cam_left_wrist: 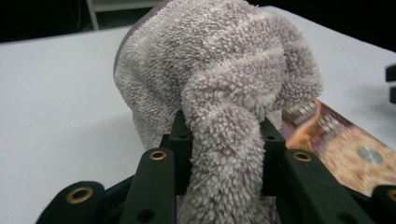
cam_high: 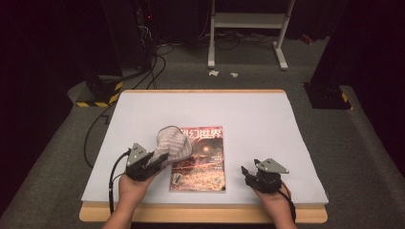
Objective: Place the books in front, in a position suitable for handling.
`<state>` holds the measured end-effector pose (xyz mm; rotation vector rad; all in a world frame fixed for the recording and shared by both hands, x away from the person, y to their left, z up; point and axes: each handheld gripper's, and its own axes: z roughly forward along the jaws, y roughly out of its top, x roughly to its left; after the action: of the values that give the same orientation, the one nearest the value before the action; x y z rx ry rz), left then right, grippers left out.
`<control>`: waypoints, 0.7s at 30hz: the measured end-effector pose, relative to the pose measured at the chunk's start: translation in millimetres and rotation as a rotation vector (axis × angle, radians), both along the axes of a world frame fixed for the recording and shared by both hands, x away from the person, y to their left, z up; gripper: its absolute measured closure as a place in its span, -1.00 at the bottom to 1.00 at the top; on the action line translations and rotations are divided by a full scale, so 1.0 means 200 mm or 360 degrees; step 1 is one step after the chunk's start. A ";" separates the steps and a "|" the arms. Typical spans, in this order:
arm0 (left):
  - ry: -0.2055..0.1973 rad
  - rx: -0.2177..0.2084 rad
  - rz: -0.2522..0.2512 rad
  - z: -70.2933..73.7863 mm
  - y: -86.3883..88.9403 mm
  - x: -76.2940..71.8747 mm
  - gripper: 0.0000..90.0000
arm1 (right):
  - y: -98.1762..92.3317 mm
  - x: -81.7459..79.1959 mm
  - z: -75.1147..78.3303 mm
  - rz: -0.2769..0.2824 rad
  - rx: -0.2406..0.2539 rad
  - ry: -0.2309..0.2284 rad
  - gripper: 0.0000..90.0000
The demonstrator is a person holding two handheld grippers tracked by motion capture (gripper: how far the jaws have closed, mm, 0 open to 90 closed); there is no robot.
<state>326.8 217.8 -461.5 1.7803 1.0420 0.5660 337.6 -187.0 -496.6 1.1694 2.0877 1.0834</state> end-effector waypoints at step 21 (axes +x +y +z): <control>0.0195 0.0262 -0.0144 -0.19 -0.23 -0.03 0.48 | 0.00 0.01 -0.02 -0.0010 0.0000 0.0026 -0.08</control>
<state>320.2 172.2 -499.6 2.0173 1.0154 0.5038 339.5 -186.4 -500.6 1.1878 2.0947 1.0744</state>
